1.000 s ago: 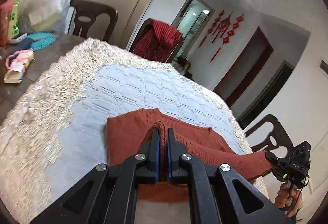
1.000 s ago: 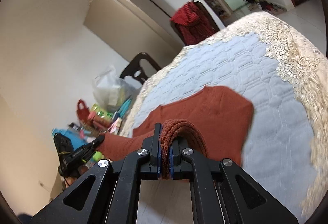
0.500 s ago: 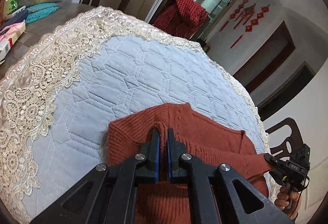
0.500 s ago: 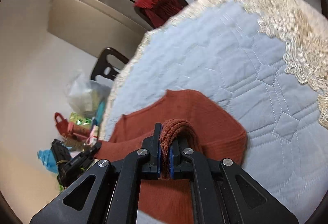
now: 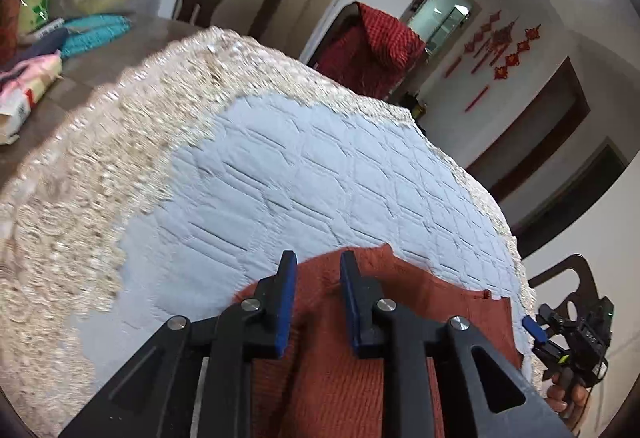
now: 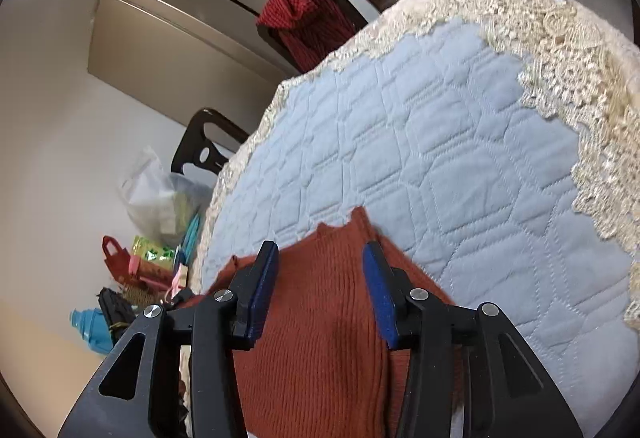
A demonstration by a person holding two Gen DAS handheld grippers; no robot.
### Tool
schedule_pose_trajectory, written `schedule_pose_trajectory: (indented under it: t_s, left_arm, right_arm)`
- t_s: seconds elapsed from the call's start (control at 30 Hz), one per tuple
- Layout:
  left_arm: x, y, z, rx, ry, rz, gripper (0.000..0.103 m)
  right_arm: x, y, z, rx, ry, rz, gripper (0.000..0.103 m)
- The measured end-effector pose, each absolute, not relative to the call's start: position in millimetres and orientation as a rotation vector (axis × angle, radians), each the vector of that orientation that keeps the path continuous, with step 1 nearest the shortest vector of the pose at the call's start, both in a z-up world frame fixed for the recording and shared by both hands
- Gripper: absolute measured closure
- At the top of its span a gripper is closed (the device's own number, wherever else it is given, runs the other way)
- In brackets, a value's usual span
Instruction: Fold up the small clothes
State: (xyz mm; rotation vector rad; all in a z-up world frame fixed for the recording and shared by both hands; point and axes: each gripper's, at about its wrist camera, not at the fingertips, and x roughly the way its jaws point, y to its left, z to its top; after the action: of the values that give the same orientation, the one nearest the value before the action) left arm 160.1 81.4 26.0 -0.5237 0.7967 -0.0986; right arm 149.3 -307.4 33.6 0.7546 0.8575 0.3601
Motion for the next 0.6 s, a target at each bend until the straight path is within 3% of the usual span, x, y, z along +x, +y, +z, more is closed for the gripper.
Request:
schedule_pose_trajectory:
  t_s: [0.13,0.33,0.47,0.6]
  left_arm:
    - [147.3,75.6,30.7,-0.448,0.783,-0.100,0.071]
    - [130.5,47.7,26.0,-0.308,0.806,-0.171,0.071]
    - [158.1,41.4,26.7,-0.235,0.834,-0.129,0.064]
    - [193.2,42.6,18.5,-0.212,0.915,-0.061,0.064]
  right_arm:
    - [136.1,-306.5,41.5,0.694,0.819,0.351,0.058]
    - [118.8,-287.6,43.6,0.548,0.847,0.344,0.058]
    - [136.4,-281.5,40.7,0.483,0.885,0.316,0.058]
    - [164.5,-277.4,31.5,0.422,0.943,0.268,0.058]
